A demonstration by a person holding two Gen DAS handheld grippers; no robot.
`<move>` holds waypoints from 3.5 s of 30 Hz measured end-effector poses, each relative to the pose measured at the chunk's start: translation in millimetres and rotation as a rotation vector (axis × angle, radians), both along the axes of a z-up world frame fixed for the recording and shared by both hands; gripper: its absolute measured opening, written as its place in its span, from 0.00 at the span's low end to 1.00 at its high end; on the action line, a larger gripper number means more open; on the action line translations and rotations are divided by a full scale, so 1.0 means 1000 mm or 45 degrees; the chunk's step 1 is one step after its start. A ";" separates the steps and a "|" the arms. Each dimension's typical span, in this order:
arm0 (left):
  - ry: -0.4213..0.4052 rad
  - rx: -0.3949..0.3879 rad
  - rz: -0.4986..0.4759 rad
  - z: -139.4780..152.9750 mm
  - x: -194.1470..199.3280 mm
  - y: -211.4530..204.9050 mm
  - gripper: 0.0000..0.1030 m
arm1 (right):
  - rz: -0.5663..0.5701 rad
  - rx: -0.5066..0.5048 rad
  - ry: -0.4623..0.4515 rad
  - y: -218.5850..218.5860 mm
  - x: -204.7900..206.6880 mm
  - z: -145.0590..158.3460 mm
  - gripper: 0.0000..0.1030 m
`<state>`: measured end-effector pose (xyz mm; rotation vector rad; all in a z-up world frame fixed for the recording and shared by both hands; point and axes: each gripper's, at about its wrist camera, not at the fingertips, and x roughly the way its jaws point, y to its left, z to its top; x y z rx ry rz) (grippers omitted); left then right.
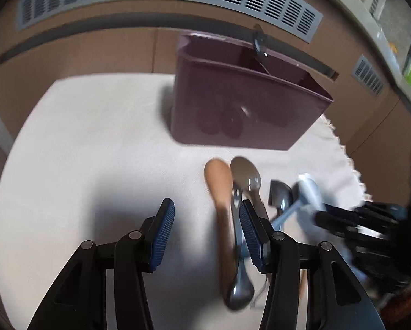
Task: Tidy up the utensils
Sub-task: 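Grasp the white plastic spoon with the right gripper while the left reaches the wooden spoon, then grasp and lift the wooden spoon with the left gripper while the right lifts the white spoon, then lower both spoons into the purple caddy and open both grippers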
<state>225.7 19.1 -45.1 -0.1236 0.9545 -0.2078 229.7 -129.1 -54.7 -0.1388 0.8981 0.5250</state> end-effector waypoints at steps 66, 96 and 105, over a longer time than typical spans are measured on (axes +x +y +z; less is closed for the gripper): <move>-0.273 -0.067 -0.022 0.078 -0.071 0.008 0.29 | -0.283 0.148 -0.198 -0.041 -0.047 0.068 0.09; -0.704 -0.080 -0.071 0.200 0.044 0.013 0.29 | -0.211 0.461 -0.843 -0.011 0.046 0.192 0.10; -0.585 -0.081 -0.071 0.147 0.094 0.007 0.29 | -0.238 0.406 -0.707 -0.004 0.111 0.137 0.10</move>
